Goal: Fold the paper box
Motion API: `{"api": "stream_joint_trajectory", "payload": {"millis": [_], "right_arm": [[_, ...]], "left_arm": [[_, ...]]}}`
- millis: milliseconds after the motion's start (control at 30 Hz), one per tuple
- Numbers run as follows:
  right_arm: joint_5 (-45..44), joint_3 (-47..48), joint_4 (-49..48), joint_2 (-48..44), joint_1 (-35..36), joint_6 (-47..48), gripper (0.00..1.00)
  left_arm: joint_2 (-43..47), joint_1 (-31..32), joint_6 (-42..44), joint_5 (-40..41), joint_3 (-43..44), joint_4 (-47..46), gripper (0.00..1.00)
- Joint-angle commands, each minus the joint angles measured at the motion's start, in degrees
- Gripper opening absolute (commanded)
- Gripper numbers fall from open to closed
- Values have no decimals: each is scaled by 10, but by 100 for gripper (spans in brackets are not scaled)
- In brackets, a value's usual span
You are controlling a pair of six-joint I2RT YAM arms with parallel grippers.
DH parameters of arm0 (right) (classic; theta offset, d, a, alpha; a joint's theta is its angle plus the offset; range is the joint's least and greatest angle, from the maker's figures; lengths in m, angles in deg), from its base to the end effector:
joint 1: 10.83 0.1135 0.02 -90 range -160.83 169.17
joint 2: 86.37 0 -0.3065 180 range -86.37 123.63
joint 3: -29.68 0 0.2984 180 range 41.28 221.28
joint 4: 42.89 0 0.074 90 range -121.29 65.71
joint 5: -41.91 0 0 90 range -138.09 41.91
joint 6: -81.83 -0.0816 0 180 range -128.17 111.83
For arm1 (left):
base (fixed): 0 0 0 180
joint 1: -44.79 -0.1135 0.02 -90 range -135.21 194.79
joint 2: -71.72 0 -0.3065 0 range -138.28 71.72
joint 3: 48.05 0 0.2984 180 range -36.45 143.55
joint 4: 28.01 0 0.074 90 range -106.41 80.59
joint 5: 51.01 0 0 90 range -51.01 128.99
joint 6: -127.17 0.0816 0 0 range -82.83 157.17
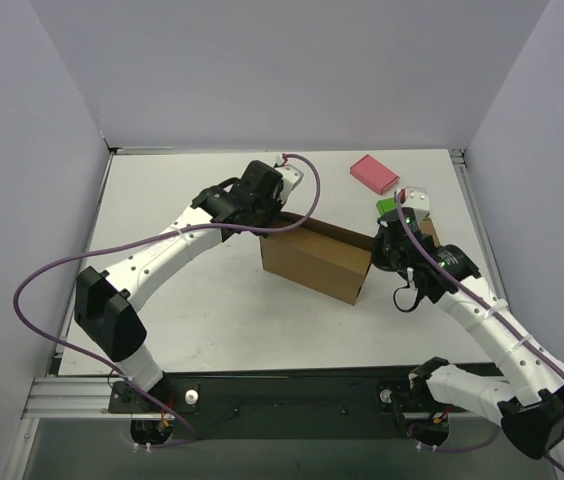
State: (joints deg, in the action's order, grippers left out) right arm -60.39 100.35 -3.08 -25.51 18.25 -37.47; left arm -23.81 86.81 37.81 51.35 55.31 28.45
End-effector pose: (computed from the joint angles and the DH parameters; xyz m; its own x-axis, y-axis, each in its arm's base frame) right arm 0.2688 0.1296 0.3552 -0.5346 0.2498 -0.8074 -0.0597 0.9418 0.3309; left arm 0.3436 -0.2861 0.3439 -0.5514 0.5115 -0.6591 0.5550 0.8147 0.1680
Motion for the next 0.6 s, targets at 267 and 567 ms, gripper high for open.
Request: {"api": "stream_joint_trajectory", "payload": {"millis": [267,567], "right_arm": [[-231,-116,38,-21,187,-116,0],[-298,-105,79,35,279,-192,0]], "left_arm": [[-12,6,-29,-79,-4,11,0],[-12,1,-45,-89,-9,4,0]]}}
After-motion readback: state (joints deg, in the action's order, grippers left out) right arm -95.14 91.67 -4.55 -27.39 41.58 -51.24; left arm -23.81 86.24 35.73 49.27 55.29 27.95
